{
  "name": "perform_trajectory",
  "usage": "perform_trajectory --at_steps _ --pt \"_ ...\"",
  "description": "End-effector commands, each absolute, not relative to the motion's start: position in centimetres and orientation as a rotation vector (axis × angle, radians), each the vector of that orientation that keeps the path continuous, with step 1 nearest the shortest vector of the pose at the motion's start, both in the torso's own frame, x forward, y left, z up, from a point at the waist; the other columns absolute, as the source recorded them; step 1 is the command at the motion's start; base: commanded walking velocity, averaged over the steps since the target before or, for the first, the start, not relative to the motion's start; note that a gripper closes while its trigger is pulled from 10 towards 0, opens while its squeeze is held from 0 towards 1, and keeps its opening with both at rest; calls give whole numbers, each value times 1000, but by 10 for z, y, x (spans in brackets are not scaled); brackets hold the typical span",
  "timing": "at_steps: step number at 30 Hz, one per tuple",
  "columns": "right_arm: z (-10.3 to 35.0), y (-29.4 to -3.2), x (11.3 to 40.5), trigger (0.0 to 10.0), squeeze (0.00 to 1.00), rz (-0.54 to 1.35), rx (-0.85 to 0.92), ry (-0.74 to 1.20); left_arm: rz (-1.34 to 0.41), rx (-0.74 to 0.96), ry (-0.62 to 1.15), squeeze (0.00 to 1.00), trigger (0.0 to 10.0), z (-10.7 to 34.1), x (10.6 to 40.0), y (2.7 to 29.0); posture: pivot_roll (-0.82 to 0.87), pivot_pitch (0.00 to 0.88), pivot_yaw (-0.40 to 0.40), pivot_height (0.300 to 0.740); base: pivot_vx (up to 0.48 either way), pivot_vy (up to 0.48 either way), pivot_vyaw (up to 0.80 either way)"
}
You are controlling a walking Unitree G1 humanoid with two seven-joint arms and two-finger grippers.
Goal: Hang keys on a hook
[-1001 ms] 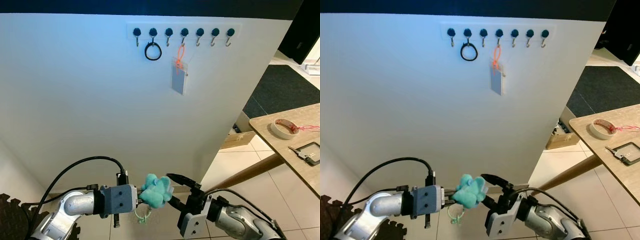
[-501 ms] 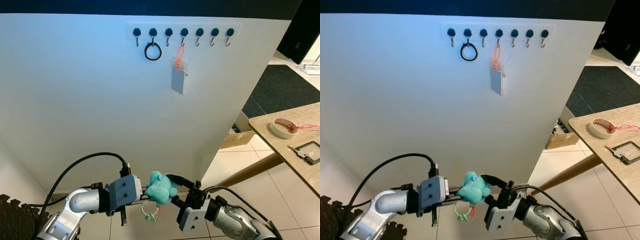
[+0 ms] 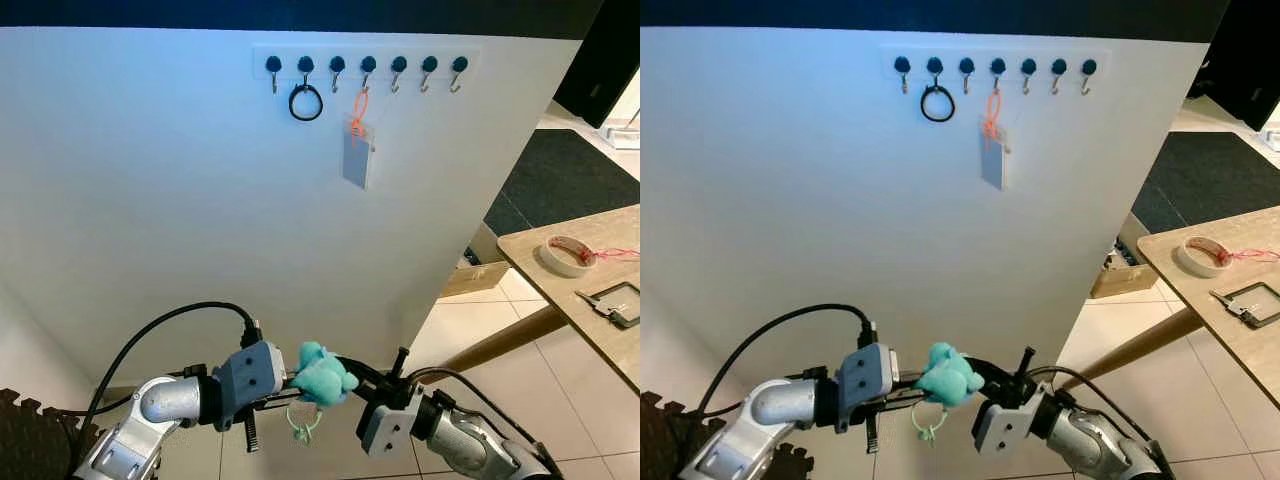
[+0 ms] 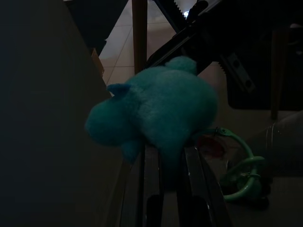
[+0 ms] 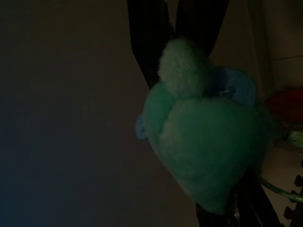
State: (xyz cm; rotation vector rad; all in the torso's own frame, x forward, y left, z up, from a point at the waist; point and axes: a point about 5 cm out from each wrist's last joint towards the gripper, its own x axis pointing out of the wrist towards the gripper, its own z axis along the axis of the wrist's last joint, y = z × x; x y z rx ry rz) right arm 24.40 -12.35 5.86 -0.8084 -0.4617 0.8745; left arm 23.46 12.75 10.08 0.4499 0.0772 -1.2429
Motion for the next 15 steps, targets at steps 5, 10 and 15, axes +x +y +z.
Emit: perform_trajectory --at_steps 5,10,15 --pt "58 -117 239 2118 0 908 -760 -474 -1265 416 54 0 10000 104 231 118 60 83 -28 740 0 0 0" --pt "64 -116 242 10000 1000 882 -753 -504 -1267 409 59 0 10000 104 231 115 60 84 -28 740 0 0 0" --pt "63 -115 244 10000 51 875 -767 -500 -1272 403 59 0 10000 105 230 112 59 84 -27 740 0 0 0"
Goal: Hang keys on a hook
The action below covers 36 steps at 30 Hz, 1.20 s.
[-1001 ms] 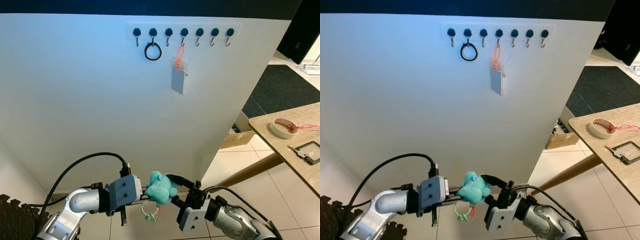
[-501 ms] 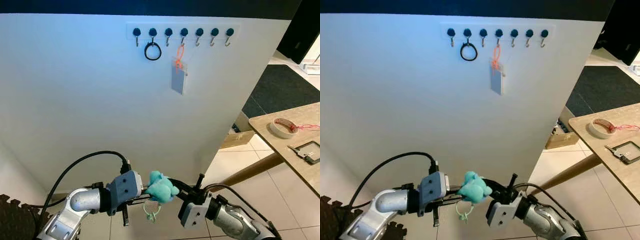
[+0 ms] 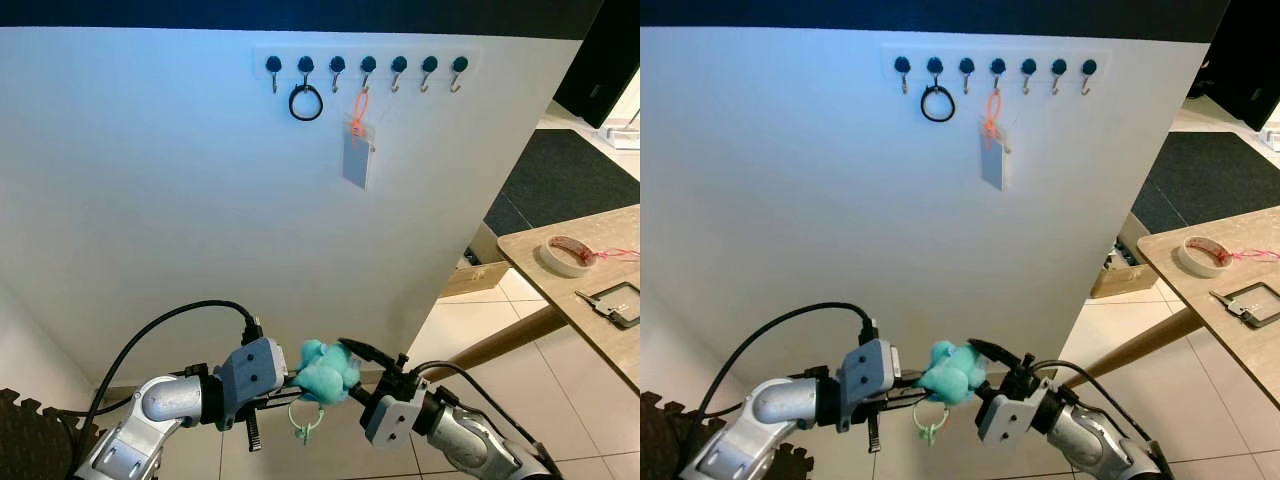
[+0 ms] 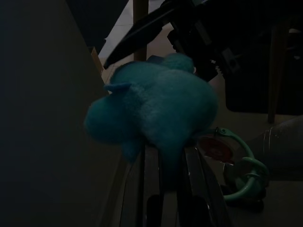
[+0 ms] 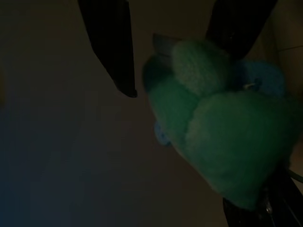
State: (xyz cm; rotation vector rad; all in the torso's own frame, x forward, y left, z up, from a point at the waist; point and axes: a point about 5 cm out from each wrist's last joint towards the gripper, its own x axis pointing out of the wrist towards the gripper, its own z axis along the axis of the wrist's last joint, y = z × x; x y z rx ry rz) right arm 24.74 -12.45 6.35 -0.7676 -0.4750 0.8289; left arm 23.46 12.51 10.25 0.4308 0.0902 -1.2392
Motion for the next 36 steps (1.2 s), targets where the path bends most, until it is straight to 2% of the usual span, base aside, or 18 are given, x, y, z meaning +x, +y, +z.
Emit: perform_trajectory --at_steps 1,6,18,19,20,36 --pt "63 -114 245 10000 0 877 -767 -497 -1273 398 57 0 10000 105 231 111 59 84 -27 740 0 0 0" --pt "61 -109 244 10000 0 898 -768 -488 -1275 295 28 0 10000 114 230 99 60 85 -28 740 0 0 0" --pt "61 -101 248 10000 0 910 -749 -485 -1308 255 28 0 10000 115 226 88 62 87 -30 740 0 0 0" --pt "61 -101 248 4392 0 912 -746 -483 -1308 255 31 0 10000 115 226 88 62 87 -30 740 0 0 0" --pt "61 -100 248 0 0 918 -736 -481 -1309 256 36 0 10000 115 225 88 62 87 -30 740 0 0 0" --pt "58 -100 246 0 0 929 -706 -455 -1299 296 61 8 10000 112 226 91 63 67 -26 740 0 0 0"
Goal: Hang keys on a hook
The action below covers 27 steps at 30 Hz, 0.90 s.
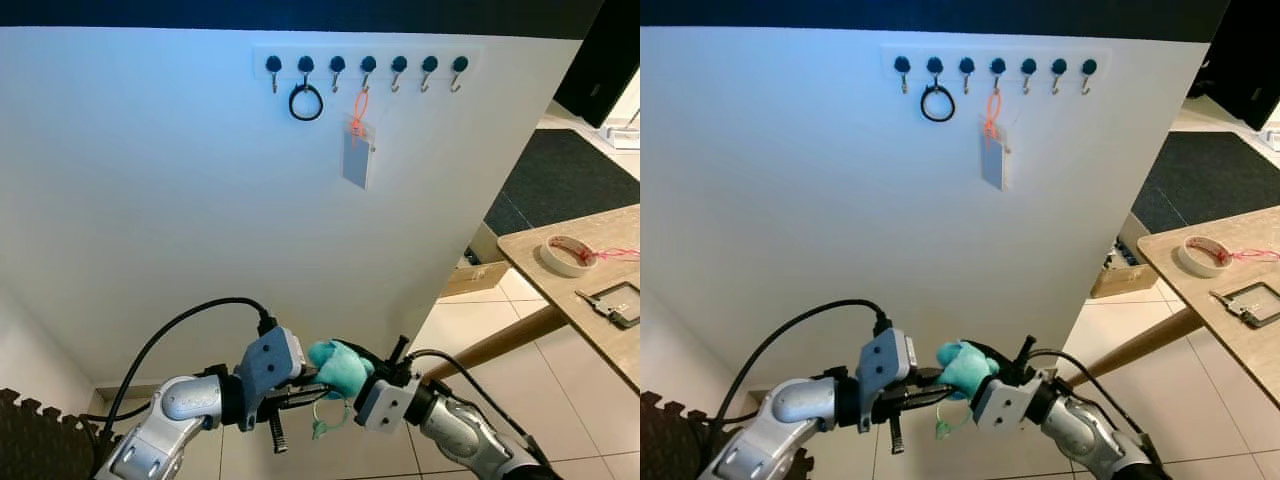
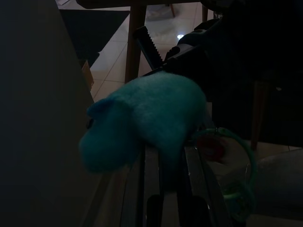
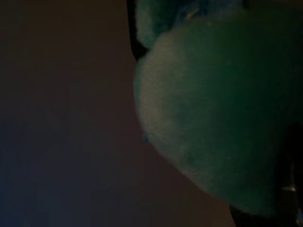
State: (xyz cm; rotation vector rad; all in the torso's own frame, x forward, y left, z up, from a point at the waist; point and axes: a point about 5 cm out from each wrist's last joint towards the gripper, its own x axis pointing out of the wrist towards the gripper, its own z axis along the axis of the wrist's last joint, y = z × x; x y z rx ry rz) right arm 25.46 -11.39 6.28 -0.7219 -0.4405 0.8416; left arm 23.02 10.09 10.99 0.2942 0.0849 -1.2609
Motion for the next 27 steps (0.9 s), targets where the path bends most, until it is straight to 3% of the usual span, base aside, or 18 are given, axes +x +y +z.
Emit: perform_trajectory --at_steps 1,2,3,4,18,19,27 --pt "58 -100 245 0 0 929 -705 -454 -1300 296 63 8 10000 112 226 91 63 67 -26 740 0 0 0" --pt "58 -100 245 0 0 928 -703 -453 -1301 296 63 353 10000 112 226 91 61 64 -30 740 0 0 0" --pt "58 -100 245 0 0 928 -703 -453 -1301 296 63 353 10000 112 226 91 61 64 -30 740 0 0 0" --pt "58 -100 245 0 0 927 -701 -451 -1301 297 63 1000 10000 111 227 90 61 62 -33 740 0 0 0" --pt "61 -102 247 0 0 930 -685 -447 -1253 345 46 1000 10000 110 236 94 30 77 -30 740 0 0 0" --pt "61 -103 248 0 0 918 -678 -443 -1236 363 54 0 10000 109 239 98 26 78 -26 740 0 0 0" --pt "60 -111 247 0 0 884 -664 -423 -1179 421 97 0 10000 104 248 117 19 83 -32 740 0 0 0"
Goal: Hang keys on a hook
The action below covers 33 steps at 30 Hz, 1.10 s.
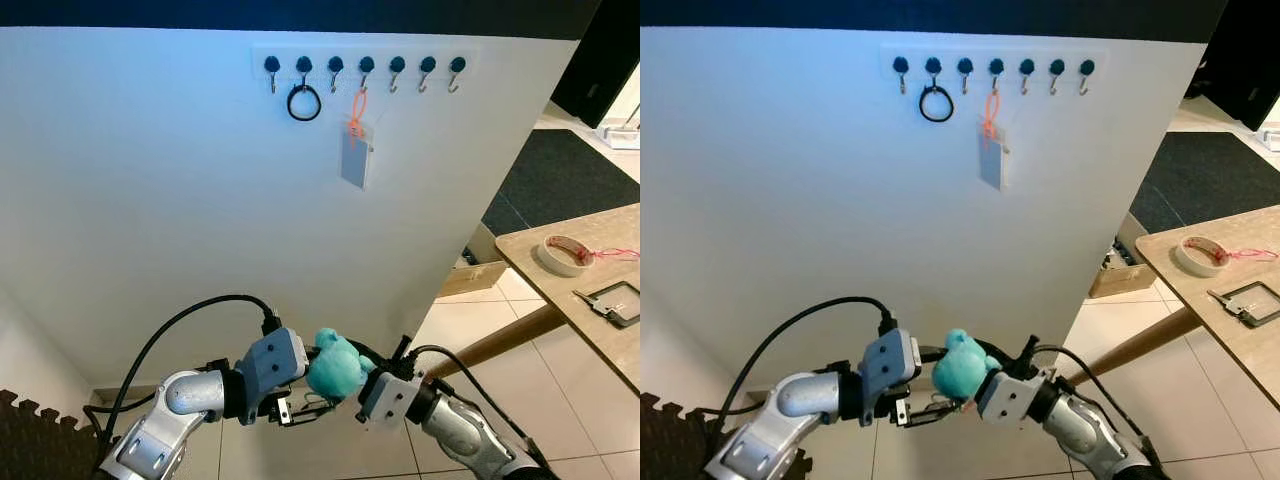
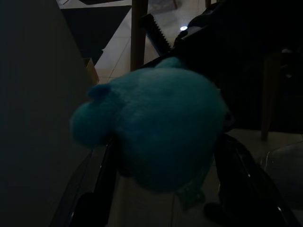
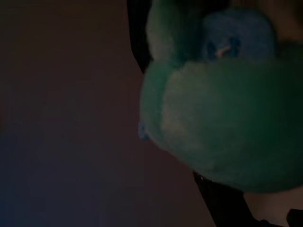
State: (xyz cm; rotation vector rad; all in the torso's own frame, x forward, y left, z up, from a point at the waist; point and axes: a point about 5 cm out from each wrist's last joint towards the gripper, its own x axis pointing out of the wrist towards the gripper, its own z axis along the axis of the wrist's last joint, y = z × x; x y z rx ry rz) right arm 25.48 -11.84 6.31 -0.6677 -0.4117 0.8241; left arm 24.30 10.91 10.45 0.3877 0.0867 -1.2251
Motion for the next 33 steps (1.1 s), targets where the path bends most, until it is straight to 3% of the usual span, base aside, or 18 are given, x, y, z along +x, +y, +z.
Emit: perform_trajectory --at_steps 1,7,25,33 --pt "59 -113 247 0 0 879 -662 -414 -1156 439 115 0 10000 102 250 125 15 85 -32 740 0 0 0" --pt "56 -125 249 0 0 820 -649 -370 -1100 485 186 0 10000 92 250 152 5 85 -25 740 0 0 0" --pt "41 -145 258 0 0 704 -613 -186 -1019 490 251 0 10000 74 249 162 17 90 -23 740 0 0 0" --pt "30 -142 260 0 0 658 -583 -101 -836 501 355 0 10000 47 251 172 55 81 -8 740 0 0 0"
